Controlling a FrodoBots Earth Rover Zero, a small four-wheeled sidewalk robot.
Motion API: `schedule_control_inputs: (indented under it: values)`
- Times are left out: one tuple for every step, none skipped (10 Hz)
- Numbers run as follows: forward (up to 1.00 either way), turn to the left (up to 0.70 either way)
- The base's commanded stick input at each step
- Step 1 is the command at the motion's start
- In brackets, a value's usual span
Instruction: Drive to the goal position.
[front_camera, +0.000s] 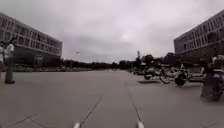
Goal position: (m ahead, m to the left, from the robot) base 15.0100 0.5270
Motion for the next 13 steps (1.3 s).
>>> schedule_control_inputs:
  values:
    - [0.70,-0.13]
    - [0.70,-0.13]
    - [0.70,-0.08]
    - [0.70,0.01]
    - [0.70,0.01]
    - [0.70,0.01]
    - [0.70,-0.13]
    - [0.70,-0.13]
    - [0.70,-0.13]
    - [0.70,-0.13]
    - [0.70,-0.13]
    - [0.70,-0.09]
    - [0.70,0.01]
